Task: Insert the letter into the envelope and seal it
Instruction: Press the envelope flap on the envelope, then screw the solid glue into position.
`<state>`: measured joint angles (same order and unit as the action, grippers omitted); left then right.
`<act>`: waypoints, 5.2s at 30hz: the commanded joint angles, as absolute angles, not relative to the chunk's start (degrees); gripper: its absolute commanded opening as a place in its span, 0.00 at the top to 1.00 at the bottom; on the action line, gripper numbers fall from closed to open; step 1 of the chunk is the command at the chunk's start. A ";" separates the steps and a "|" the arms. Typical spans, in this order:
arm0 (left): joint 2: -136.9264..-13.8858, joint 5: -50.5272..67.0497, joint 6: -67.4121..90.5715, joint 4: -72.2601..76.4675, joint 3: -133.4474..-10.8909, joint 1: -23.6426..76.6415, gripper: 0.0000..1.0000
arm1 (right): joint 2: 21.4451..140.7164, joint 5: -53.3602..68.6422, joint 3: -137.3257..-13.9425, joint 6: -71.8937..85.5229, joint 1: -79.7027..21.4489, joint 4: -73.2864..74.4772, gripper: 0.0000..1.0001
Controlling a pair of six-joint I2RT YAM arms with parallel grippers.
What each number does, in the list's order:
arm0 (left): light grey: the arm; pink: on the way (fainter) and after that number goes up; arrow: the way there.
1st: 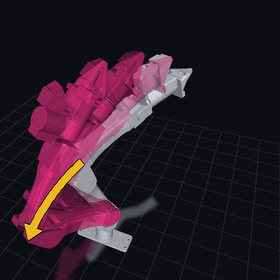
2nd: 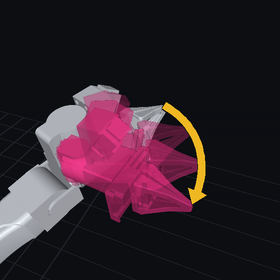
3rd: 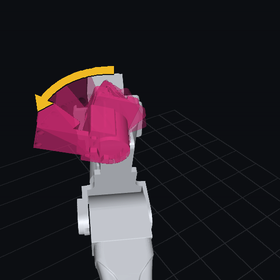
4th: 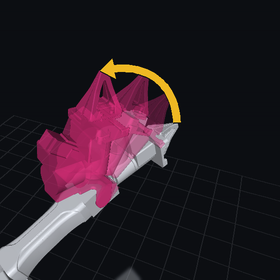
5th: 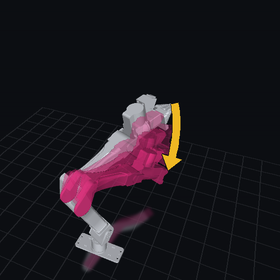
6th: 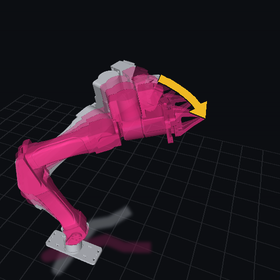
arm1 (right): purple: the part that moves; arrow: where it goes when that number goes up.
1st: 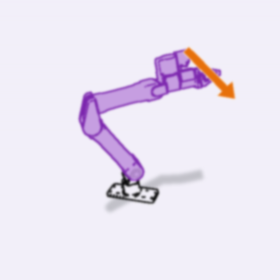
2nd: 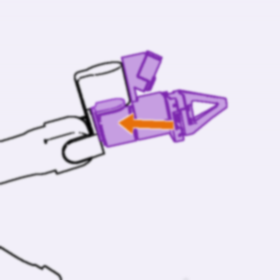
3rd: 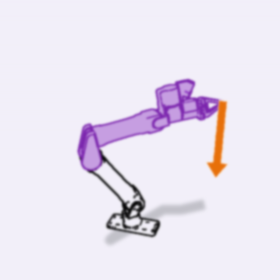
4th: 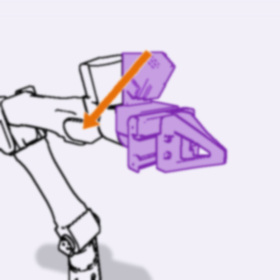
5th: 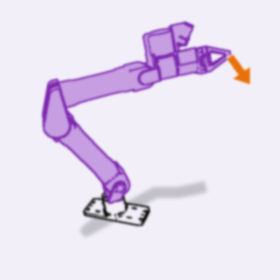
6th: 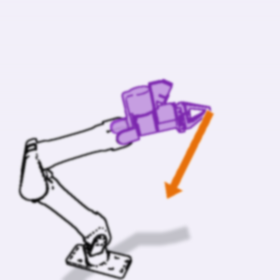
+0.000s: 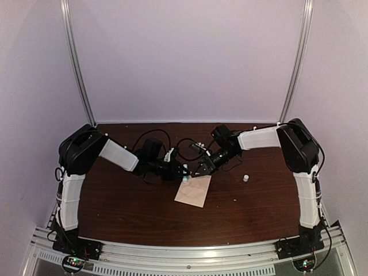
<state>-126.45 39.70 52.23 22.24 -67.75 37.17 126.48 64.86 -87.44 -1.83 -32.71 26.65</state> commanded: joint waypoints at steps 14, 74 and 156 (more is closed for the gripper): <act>-126.69 38.69 52.20 23.91 -66.88 37.09 1.00 | 128.89 65.29 -86.33 -5.00 -34.63 27.63 0.88; -119.70 41.39 47.62 19.88 -52.82 41.56 1.00 | 133.42 61.78 -85.61 -3.61 -32.46 27.96 0.89; -94.71 30.55 33.30 28.30 -70.11 41.12 1.00 | 88.41 52.37 -86.06 -6.99 -19.30 25.80 0.00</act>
<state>-97.45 33.28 31.97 12.03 -72.07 41.30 85.93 41.43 -88.33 -12.99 -21.52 30.76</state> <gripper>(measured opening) 0.199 0.988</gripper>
